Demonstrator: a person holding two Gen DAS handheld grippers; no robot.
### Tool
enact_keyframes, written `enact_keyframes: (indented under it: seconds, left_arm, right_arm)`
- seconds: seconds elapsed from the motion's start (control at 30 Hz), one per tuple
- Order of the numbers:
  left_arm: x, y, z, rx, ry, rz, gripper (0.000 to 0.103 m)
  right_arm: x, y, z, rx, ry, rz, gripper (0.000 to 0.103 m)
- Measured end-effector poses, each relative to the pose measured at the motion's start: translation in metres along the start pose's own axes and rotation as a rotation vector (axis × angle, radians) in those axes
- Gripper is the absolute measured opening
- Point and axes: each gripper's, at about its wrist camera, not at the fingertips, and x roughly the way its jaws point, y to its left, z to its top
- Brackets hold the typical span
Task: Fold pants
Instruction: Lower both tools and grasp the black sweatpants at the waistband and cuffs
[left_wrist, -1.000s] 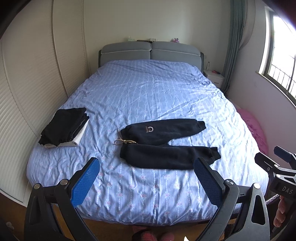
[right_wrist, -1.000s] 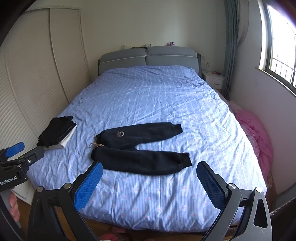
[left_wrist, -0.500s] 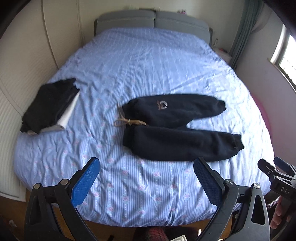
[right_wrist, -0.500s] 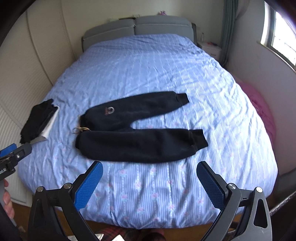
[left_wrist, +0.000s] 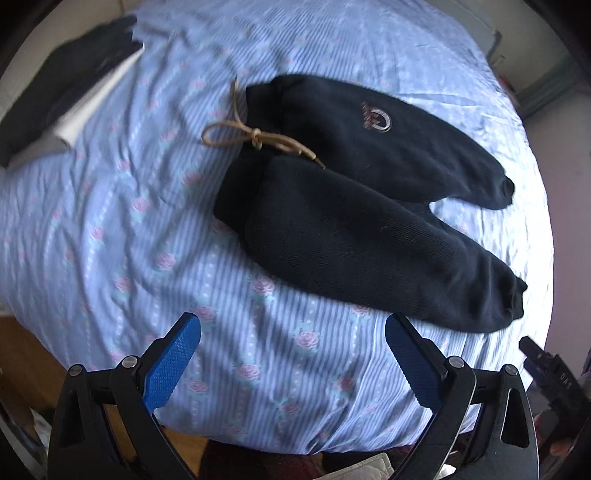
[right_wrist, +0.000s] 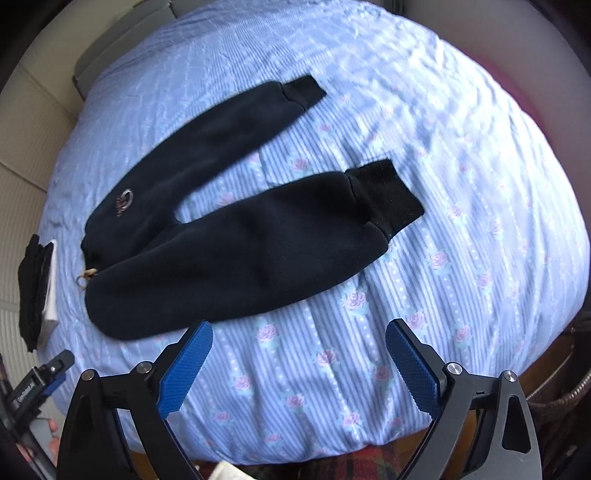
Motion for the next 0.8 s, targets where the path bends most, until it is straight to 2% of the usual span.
enact_keyframes:
  seconds: [0.07, 0.17, 0.33, 0.5, 0.6, 0.67, 0.73, 0.77, 0.8]
  left_arm:
    - [0.019, -0.003, 0.005, -0.036, 0.035, 0.012, 0.102]
    - [0.045, -0.005, 0.011, -0.102, 0.080, -0.007, 0.101]
    - [0.079, -0.002, 0.021, -0.244, 0.127, -0.039, 0.095]
    - [0.103, 0.004, 0.027, -0.386, 0.167, -0.088, 0.094]
    - [0.112, 0.009, 0.026, -0.480, 0.190, -0.111, 0.093]
    - [0.110, 0.010, 0.026, -0.515, 0.191, -0.151, 0.078]
    - [0.103, 0.013, 0.025, -0.522, 0.181, -0.181, 0.046]
    - [0.097, 0.012, 0.025, -0.512, 0.170, -0.188, 0.038]
    - [0.090, 0.011, 0.025, -0.494, 0.165, -0.181, 0.029]
  right_arm:
    - [0.021, -0.005, 0.013, -0.003, 0.042, -0.001, 0.093]
    - [0.052, -0.013, 0.028, -0.004, 0.116, 0.009, 0.091]
    - [0.098, -0.022, 0.043, 0.032, 0.209, 0.020, 0.087]
    - [0.130, -0.017, 0.048, 0.010, 0.259, 0.019, 0.086]
    - [0.143, -0.012, 0.050, 0.015, 0.277, 0.012, 0.081]
    - [0.146, -0.005, 0.051, -0.019, 0.281, 0.017, 0.068]
    - [0.144, 0.005, 0.053, -0.063, 0.269, 0.026, 0.046]
    - [0.142, 0.009, 0.053, -0.080, 0.257, 0.018, 0.042]
    - [0.139, 0.010, 0.054, -0.089, 0.249, 0.007, 0.032]
